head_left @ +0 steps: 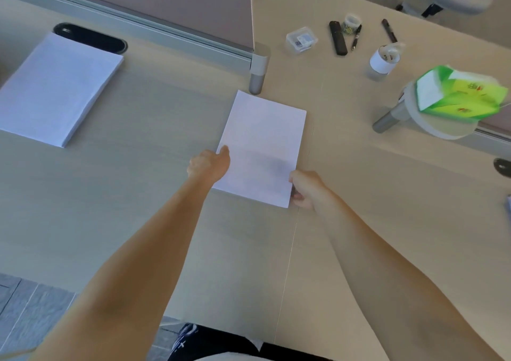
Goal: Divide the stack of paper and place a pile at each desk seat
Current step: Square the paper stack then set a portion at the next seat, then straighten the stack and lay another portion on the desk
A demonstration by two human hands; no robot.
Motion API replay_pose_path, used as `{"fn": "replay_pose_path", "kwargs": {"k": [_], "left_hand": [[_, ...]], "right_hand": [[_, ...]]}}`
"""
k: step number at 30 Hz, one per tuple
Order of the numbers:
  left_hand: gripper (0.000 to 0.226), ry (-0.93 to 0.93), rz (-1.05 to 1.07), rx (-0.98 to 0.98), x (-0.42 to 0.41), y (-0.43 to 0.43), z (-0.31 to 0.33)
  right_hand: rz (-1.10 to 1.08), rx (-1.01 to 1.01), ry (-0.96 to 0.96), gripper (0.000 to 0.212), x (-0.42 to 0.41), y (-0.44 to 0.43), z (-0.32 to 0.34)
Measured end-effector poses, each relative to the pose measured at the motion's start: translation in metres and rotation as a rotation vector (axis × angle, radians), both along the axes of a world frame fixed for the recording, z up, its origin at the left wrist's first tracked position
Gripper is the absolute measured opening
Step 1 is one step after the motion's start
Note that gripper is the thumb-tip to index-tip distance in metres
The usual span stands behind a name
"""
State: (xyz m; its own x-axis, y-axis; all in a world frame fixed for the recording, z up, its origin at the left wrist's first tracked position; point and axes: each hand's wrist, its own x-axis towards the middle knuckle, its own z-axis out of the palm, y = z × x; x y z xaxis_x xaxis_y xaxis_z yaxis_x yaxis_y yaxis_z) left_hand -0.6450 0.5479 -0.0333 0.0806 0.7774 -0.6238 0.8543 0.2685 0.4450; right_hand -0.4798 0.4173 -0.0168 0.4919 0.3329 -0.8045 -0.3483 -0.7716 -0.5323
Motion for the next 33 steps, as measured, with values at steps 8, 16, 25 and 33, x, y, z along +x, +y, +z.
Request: {"fn": "replay_pose_path", "kwargs": {"k": [8,16,25,33], "left_hand": [[0.057,-0.164,-0.015,0.102,0.029,-0.082,0.068],[0.024,-0.544,0.079,0.061,0.132,-0.252,0.137],[0.04,-0.681,-0.241,-0.018,0.256,-0.401,0.152],[0.034,-0.772,-0.481,-0.139,0.348,-0.49,0.154]], "right_hand": [[-0.003,0.343,-0.082,0.012,0.056,-0.093,0.071],[-0.07,0.515,-0.085,0.023,0.153,-0.27,0.139],[-0.25,0.452,-0.269,0.018,0.246,-0.448,0.172],[-0.404,0.342,-0.429,0.017,0.298,-0.562,0.187]]}}
